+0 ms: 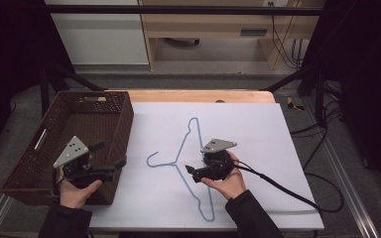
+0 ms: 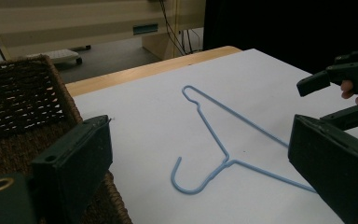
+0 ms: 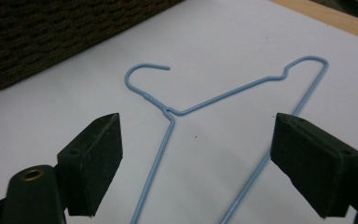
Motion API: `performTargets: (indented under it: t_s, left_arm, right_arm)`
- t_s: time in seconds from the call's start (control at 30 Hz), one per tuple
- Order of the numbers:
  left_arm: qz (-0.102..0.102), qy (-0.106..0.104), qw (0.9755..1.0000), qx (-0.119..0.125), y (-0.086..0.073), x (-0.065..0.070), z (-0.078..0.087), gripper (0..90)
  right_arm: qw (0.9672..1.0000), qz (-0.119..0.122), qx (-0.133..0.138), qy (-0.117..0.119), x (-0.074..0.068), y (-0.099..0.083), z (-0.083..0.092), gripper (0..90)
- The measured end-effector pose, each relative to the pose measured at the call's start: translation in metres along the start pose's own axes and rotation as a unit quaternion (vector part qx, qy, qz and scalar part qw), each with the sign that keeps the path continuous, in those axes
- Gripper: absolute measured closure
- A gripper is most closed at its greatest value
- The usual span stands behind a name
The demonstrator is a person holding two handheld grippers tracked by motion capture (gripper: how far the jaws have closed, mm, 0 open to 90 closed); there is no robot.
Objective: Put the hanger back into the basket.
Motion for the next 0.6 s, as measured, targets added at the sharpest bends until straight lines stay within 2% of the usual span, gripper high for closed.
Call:
performTargets:
  t_s: [0.2, 0.4, 0.6]
  left_arm:
    - [-0.001, 0.001, 1.0, 0.0, 0.0, -0.001, 0.001, 6.1]
    - [-0.002, 0.001, 1.0, -0.001, 0.0, -0.001, 0.0, 6.2]
    - [-0.002, 0.001, 1.0, -0.001, 0.0, 0.0, 0.0, 6.4]
  right_arm:
    - [0.9996, -0.001, -0.028, 0.0, -0.002, -0.004, -0.02, 21.9]
    - [0.9983, -0.013, -0.057, -0.002, -0.003, -0.014, -0.043, 27.5]
    - [0.9966, -0.012, -0.082, 0.003, -0.004, -0.023, -0.056, 35.3]
Point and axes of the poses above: each handheld gripper's, and its own axes: z roughly backward along the jaws, y roughly out of its top, x roughly to its right, the point moved 3 cm from there along -z, roughly forward along the jaws, and after that the axes turned 12 degrees about y, right-handed, at the moved point
